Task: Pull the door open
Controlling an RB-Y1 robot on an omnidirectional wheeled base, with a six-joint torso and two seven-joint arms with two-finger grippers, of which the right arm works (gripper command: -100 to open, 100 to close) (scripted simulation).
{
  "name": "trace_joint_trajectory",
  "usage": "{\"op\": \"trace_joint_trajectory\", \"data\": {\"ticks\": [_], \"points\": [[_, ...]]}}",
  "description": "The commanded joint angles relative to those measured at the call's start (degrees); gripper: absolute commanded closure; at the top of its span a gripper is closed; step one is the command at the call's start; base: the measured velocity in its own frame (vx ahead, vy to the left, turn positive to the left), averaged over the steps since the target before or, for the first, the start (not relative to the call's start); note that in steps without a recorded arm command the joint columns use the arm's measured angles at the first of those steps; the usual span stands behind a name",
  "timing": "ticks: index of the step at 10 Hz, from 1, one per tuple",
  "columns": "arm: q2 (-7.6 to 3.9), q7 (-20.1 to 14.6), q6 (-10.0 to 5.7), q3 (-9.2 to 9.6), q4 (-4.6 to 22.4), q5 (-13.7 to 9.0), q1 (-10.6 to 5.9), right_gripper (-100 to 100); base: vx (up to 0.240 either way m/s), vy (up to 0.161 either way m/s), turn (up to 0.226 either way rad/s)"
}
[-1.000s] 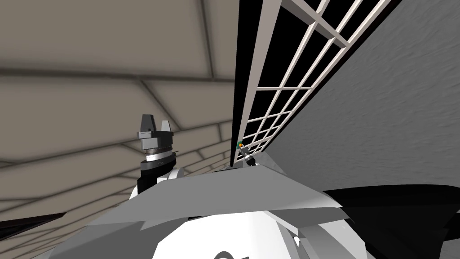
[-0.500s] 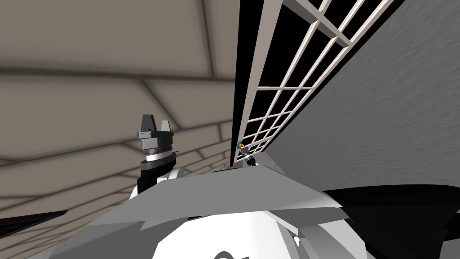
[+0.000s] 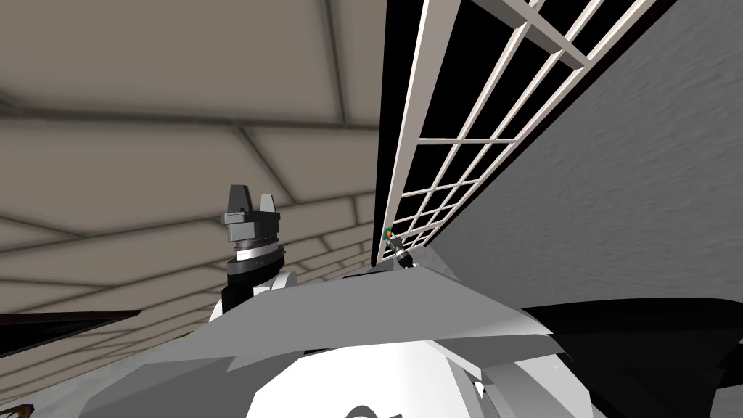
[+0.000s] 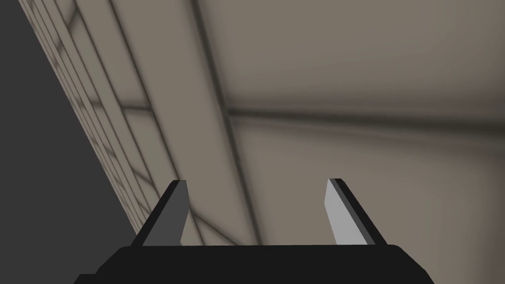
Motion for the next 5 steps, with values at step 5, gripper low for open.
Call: {"op": "trace_joint_trajectory", "data": {"ticks": [5], "points": [[-0.73,-8.58,-0.45,0.02,0.68,-2.58,-0.2,100,-0.041,-0.034,0.099]]}}
